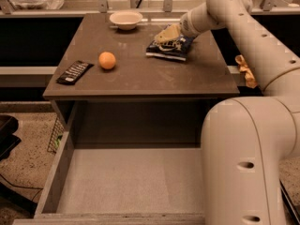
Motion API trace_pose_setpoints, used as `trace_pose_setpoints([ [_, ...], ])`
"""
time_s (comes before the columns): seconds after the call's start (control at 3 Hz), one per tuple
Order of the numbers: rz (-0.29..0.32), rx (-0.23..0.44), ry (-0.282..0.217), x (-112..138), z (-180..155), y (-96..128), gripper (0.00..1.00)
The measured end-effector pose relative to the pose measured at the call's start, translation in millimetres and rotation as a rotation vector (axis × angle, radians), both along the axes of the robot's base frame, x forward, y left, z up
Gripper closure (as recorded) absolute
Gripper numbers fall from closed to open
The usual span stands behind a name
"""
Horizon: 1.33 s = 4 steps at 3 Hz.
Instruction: Place blue chip bag into top drawer
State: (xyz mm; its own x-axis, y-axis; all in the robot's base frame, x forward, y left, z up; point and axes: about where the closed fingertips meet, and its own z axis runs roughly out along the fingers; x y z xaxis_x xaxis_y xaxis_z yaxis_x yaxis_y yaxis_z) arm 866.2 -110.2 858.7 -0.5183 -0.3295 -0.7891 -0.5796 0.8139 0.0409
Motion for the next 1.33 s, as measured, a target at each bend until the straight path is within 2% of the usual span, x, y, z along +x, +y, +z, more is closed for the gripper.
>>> trace_pose_setpoints([
  [0.33, 0.117, 0.148, 0.032, -8.3, -0.2, 57.1, 0.45],
  [1.0, 0.114, 0.135, 0.038, -6.6, -6.5, 57.9, 0.92],
  [1.33, 0.114, 0.135, 0.039, -6.6, -6.9, 58.5, 1.00],
])
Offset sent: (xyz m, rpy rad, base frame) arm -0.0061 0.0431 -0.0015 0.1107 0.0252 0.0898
